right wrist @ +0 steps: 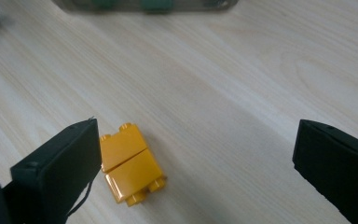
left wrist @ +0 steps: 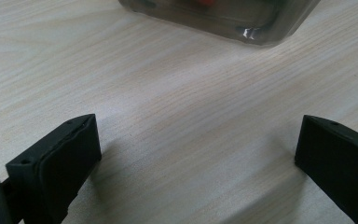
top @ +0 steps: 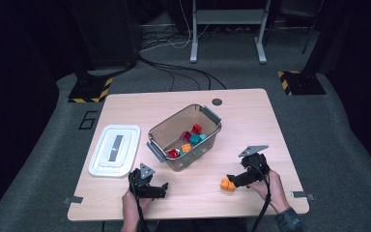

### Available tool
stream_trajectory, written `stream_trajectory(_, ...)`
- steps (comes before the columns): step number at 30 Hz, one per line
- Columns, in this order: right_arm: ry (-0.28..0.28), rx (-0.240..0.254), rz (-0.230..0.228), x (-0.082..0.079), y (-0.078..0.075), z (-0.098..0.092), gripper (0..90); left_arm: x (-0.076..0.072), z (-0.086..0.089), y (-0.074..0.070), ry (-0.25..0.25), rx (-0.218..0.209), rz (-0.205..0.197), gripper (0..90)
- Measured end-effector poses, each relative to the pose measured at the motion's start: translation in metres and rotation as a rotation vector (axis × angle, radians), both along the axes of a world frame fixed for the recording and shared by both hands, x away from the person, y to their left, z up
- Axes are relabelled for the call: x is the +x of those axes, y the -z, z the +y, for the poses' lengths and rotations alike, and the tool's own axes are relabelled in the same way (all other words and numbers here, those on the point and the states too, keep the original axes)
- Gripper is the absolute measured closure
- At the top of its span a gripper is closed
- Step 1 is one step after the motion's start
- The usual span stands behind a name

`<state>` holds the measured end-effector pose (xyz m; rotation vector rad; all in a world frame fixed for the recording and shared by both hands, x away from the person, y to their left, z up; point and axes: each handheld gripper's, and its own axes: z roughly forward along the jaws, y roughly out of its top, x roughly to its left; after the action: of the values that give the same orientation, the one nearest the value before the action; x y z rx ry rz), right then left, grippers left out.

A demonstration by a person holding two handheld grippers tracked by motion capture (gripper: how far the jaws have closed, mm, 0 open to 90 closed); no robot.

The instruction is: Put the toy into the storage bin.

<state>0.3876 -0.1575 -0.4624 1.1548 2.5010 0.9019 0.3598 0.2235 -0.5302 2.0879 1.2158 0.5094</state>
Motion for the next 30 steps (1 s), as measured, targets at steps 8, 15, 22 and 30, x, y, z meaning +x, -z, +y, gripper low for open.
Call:
stream_trajectory(8, -0.034, -0.035, 0.04, -0.009, 0.018, 0.006, 3.0, 0.0, 0.0, 0.0, 0.0, 0.0, 0.0, 0.0)
stream_trajectory(15, -0.041, -0.05, 0.059, -0.014, 0.035, 0.01, 12.8, 0.0, 0.0, 0.0, 0.0, 0.001, 0.0, 0.0)
stream_trajectory(22, -0.058, -0.059, 0.064, -0.016, 0.04, 0.008, 38.4, 0.0, 0.0, 0.0, 0.0, 0.0, -0.001, 0.0)
stream_trajectory(30, -0.072, -0.064, 0.059, -0.017, 0.04, 0.007, 53.8, 0.0, 0.0, 0.0, 0.001, 0.001, -0.001, 0.0)
